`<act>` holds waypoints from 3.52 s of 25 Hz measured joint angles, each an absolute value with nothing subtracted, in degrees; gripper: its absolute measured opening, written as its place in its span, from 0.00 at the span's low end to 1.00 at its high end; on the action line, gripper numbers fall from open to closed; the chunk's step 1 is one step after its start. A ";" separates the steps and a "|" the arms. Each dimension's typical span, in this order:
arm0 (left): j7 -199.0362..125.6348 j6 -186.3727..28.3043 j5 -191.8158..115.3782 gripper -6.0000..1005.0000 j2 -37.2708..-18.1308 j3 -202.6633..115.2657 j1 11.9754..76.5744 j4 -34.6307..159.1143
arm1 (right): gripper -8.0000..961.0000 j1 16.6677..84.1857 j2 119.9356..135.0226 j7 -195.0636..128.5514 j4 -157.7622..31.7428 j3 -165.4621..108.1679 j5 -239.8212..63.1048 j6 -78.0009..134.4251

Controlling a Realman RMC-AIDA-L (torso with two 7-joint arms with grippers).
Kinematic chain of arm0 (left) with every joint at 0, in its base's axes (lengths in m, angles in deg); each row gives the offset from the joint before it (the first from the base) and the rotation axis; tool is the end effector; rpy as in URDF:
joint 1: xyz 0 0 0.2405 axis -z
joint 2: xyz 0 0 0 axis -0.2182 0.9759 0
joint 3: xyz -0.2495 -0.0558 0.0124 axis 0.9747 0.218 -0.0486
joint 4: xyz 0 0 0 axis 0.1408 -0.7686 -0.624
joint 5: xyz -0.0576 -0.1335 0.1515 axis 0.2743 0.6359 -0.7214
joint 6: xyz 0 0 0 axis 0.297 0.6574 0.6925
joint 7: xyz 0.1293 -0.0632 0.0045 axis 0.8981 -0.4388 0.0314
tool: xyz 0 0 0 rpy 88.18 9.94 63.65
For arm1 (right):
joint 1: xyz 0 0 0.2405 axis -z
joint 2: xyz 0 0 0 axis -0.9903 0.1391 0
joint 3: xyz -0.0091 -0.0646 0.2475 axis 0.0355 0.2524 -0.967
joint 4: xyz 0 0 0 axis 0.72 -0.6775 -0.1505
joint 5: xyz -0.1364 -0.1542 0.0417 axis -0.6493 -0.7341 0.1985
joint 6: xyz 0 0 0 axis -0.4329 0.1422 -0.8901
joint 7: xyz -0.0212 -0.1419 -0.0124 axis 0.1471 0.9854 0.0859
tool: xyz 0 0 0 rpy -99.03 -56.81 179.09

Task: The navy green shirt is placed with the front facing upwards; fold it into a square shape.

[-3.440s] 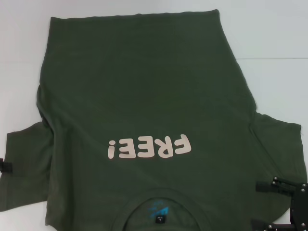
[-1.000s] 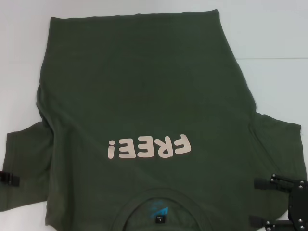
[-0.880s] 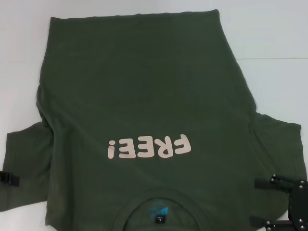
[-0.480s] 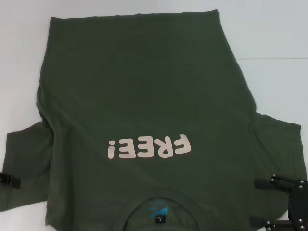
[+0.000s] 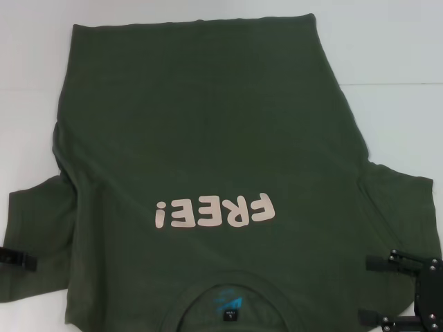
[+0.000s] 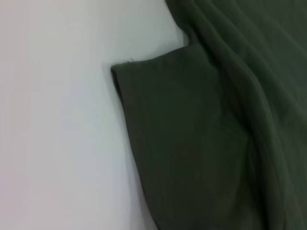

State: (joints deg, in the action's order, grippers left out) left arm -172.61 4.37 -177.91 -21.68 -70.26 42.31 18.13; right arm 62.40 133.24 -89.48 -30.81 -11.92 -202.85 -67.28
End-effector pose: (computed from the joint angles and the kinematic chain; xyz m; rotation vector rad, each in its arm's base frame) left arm -0.3632 0.3107 0.0955 -2.0848 -1.8694 0.0436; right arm 0.3271 0.2354 0.0116 -2.7714 0.5038 0.7005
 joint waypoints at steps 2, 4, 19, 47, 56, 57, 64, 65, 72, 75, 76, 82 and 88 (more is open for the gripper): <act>-172.61 4.24 -177.91 0.74 -21.74 -70.25 42.50 18.64 | 0.98 62.40 133.24 -89.44 -30.81 -11.92 -202.85 -67.28; -172.61 4.15 -177.91 0.73 -21.76 -70.24 42.65 19.09 | 0.98 62.40 133.24 -89.37 -30.81 -11.92 -202.85 -67.28; -172.76 3.91 -178.00 0.46 -21.60 -70.22 43.57 20.73 | 0.98 62.40 133.24 -89.33 -30.81 -12.36 -202.84 -67.28; -171.85 3.41 -177.94 0.07 -21.77 -72.47 43.85 18.82 | 0.98 61.91 133.15 -89.60 -30.81 -12.36 -202.43 -67.28; -171.81 3.90 -177.67 0.06 -21.28 -71.42 43.71 18.16 | 0.98 61.88 133.15 -89.60 -30.81 -12.36 -202.40 -67.24; -172.17 4.17 -177.81 0.06 -21.06 -70.64 43.49 17.24 | 0.98 61.88 133.15 -89.60 -30.81 -12.36 -202.40 -67.21; -172.74 5.80 -177.96 0.06 -19.55 -69.05 43.26 16.06 | 0.98 61.88 133.15 -89.46 -30.89 -12.92 -202.32 -67.10; -172.90 6.16 -177.97 0.06 -19.29 -69.00 43.29 15.74 | 0.98 61.88 133.15 -89.46 -30.90 -12.94 -202.32 -67.09; -174.16 7.28 -178.13 0.05 -18.29 -68.52 43.25 13.00 | 0.98 61.81 133.15 -89.31 -31.11 -13.09 -202.32 -67.09; -174.71 7.39 -178.21 0.05 -18.13 -68.26 43.28 11.90 | 0.98 61.79 133.13 -89.22 -31.41 -13.13 -202.32 -67.09; -174.91 7.41 -178.24 0.05 -18.03 -68.26 43.32 11.65 | 0.98 61.79 133.10 -89.21 -31.46 -13.15 -202.32 -67.09; -175.91 9.03 -178.28 0.05 -17.33 -67.60 44.03 9.71 | 0.98 61.85 133.07 -89.18 -31.52 -13.15 -202.32 -67.10; -176.29 10.01 -178.28 0.05 -17.30 -67.51 44.52 9.37 | 0.98 61.83 133.06 -89.09 -31.52 -13.15 -202.32 -67.11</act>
